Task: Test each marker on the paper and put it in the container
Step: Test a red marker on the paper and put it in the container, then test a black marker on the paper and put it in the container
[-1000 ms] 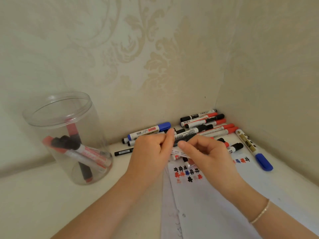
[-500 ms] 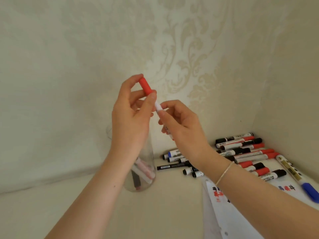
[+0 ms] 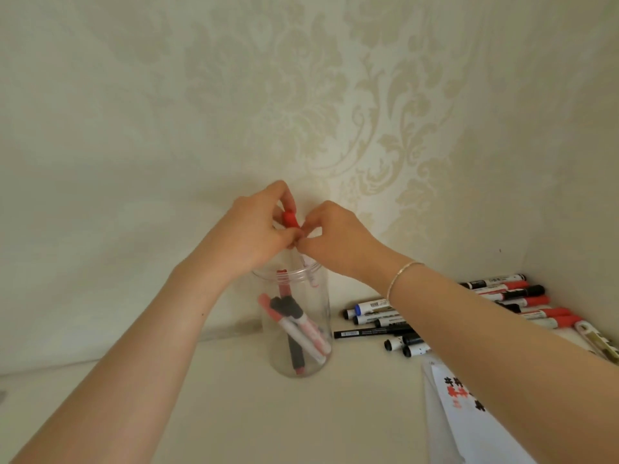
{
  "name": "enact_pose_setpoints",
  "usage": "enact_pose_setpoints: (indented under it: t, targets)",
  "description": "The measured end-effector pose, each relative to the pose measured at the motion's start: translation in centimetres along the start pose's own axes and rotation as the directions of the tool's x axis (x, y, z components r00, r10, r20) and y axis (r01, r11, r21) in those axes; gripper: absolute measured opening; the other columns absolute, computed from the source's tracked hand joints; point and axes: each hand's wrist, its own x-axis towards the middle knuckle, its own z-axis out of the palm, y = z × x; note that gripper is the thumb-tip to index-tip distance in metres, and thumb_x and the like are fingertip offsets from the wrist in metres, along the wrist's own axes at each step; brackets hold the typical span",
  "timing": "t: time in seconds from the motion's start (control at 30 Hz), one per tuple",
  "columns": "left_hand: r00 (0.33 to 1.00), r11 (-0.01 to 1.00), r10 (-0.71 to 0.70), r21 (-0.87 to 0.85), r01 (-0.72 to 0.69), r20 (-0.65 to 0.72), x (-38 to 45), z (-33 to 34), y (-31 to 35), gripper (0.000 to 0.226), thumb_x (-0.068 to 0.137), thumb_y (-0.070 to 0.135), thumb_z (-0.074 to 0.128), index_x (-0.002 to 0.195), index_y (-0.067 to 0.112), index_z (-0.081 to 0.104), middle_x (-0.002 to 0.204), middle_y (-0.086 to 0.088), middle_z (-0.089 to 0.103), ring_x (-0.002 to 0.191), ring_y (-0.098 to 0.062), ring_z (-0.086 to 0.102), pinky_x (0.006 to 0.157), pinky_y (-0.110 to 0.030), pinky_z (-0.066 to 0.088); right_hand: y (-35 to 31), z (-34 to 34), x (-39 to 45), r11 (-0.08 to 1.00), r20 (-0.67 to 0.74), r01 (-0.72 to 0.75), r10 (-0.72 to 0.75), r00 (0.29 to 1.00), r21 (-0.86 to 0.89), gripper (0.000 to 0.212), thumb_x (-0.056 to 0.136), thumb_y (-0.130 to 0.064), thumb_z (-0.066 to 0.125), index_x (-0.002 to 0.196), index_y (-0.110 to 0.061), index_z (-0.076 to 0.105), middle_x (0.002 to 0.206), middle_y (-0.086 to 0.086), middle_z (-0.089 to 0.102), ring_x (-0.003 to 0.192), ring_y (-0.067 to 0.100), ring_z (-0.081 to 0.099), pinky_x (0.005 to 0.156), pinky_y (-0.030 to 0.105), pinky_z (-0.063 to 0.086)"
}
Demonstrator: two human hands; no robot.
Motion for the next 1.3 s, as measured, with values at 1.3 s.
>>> enact_pose_setpoints:
  t: [1.3]
  targets:
    - [0.864,0.942,0.211,-0.332,-0.054,0.457,-3.6,17.5,5.6,0.031,0.097,0.038,0.049,0.091,0.010,0.059,0.063,0.006,0.047,0.057,-0.011,0.047,0.061,-0.039,0.046,12.9,-6.3,-10.0,0.583,-0.271,-0.214,0.632,0.726,0.784,0.018,0.085,-0.006,0.057,0.071,-0.012,0.047,0.065,0.006,0.048,0.059,0.019,0.052,0.057,0.031,0.049]
